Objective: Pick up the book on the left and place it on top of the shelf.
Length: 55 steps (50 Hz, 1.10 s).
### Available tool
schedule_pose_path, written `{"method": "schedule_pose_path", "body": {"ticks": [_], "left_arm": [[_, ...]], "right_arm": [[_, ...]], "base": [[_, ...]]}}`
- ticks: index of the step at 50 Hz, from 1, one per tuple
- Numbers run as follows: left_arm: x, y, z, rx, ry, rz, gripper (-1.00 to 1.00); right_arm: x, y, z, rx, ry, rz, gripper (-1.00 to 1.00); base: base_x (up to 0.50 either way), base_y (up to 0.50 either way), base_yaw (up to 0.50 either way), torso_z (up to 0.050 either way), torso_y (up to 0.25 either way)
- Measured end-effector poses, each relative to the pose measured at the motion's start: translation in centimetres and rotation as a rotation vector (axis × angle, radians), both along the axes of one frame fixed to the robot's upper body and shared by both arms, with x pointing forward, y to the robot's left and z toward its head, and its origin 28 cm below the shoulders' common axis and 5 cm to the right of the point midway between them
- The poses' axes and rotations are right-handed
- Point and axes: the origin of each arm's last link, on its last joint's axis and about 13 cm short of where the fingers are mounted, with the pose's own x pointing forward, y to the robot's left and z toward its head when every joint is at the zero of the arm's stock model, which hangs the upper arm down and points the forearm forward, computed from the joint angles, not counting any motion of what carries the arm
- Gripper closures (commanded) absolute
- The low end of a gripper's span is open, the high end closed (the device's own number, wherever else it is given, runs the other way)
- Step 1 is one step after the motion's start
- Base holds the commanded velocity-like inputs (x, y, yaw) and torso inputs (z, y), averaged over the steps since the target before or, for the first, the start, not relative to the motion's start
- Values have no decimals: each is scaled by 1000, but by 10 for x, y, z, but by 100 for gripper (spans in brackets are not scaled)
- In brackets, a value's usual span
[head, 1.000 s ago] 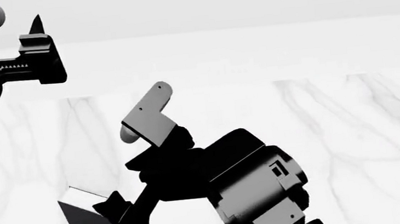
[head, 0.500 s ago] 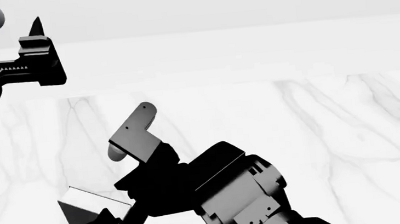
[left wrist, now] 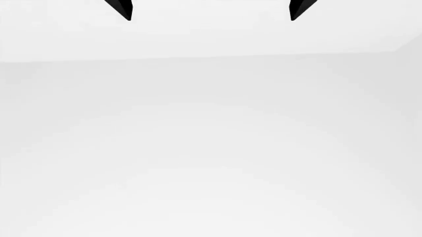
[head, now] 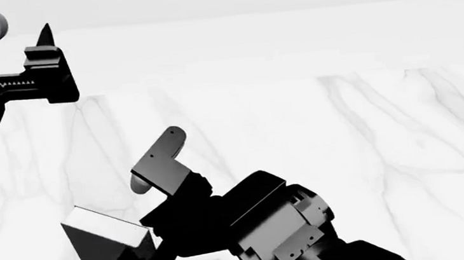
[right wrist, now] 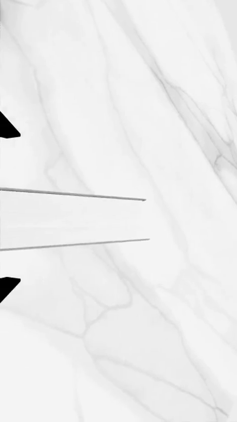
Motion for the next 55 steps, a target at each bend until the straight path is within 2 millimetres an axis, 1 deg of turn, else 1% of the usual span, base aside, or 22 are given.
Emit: {"method": "schedule_pose_path", "body": {"ticks": [4, 10, 12, 13, 26, 37, 53, 55], "left_arm": [[0, 0, -1, 5, -1, 1, -100], [0, 0, -1, 12, -6, 3, -100], [0, 0, -2, 11, -4, 1, -100], [0, 0, -2, 8, -2, 0, -100], [1, 1, -2, -4, -1, -2, -100], [-1, 1, -1, -20, -2, -29, -100], [-4, 1, 2, -27, -10, -41, -100], [-4, 1, 2, -28, -10, -40, -100]], "right_arm": [[0, 0, -1, -2, 1, -1, -100], [0, 0, -1, -2, 0, 0, -100], [-1, 0, -2, -5, 2, 0, -100], [-1, 0, -2, -6, 2, -1, 100], [1, -3, -2, -14, -21, -9, 100], [0, -6, -6, -50, -16, -5, 100], [-2, -8, 3, -55, -33, -12, 100], [-2, -8, 5, -58, -41, -18, 100]], "base": [[0, 0, 0, 0, 0], [0, 0, 0, 0, -223], [0, 0, 0, -1, -34], [0, 0, 0, 0, 0], [0, 0, 0, 0, 0], [0, 0, 0, 0, 250], [1, 0, 0, 0, 250], [0, 0, 0, 0, 39]]}}
